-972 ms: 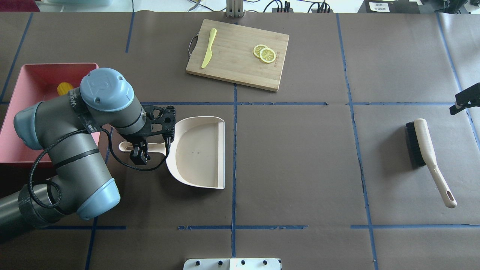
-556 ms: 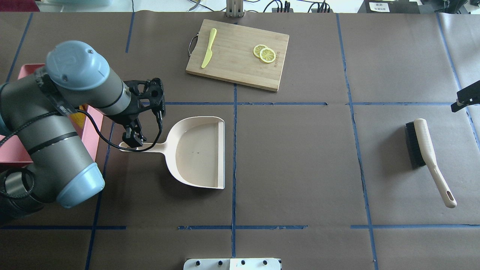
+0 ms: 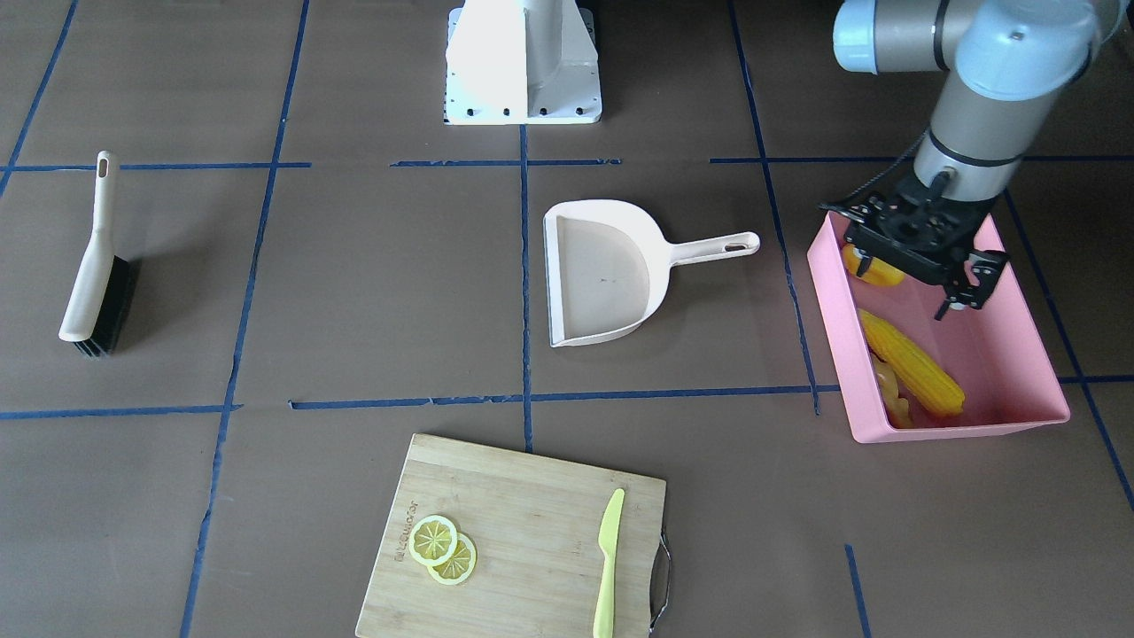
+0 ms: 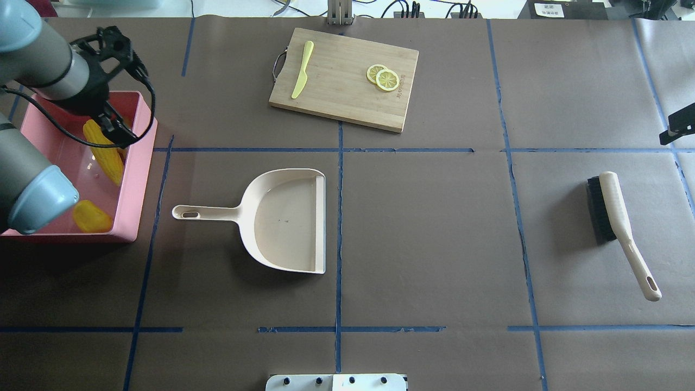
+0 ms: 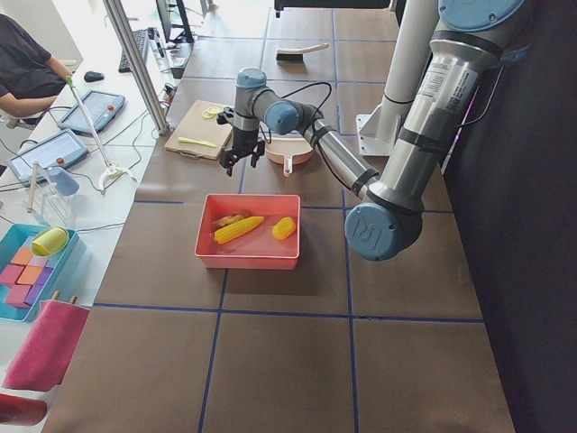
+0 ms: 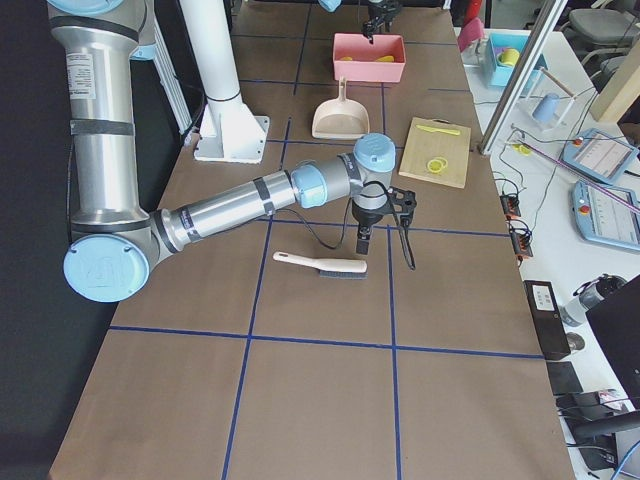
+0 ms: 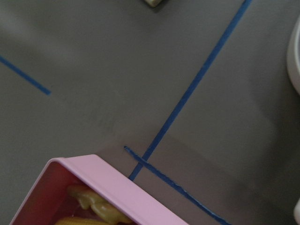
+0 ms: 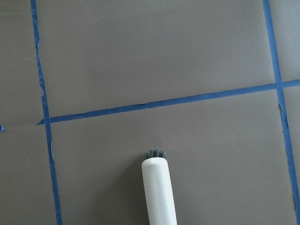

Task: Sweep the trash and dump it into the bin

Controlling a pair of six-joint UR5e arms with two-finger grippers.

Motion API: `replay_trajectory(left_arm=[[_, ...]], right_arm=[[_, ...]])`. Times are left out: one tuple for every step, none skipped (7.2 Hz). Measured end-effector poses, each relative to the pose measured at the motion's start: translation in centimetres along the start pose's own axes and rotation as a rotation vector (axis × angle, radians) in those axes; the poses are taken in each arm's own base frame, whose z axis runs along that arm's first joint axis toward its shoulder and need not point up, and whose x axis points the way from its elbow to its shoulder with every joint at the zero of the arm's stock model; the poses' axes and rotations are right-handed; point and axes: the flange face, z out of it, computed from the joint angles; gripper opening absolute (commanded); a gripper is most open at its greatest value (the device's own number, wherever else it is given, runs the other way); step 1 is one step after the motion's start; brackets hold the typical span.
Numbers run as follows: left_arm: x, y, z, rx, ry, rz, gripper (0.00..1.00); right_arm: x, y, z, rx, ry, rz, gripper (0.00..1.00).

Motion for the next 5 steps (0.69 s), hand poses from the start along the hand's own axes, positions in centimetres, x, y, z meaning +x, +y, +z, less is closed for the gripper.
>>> replay_trajectory(left_arm=[[-4.9, 2.7, 0.3, -0.037, -0.018, -0.094, 1.0], [-10.9, 6.6, 0.8, -0.078, -0.009, -0.193, 1.0], [-15.9, 10.2, 1.4, -0.111, 0.012, -0.26, 1.0], [-19.7, 13.4, 2.0, -0.137, 0.026, -0.313, 1.0], [-22.0, 15.4, 2.4, -0.152, 0.033, -0.355, 1.0]], right_arm=[[-0.2, -0.3, -0.1, 0.008, 0.006, -0.006, 1.0], [-0.3, -0.5, -0.2, 0.013, 0.009, -0.01, 1.0], [-0.4, -0.6, -0.3, 0.018, 0.011, -0.012, 1.0], [-0.4, -0.8, -0.3, 0.023, 0.017, -0.014, 1.0], [-0.5, -1.0, -0.4, 0.03, 0.026, -0.017, 1.0]])
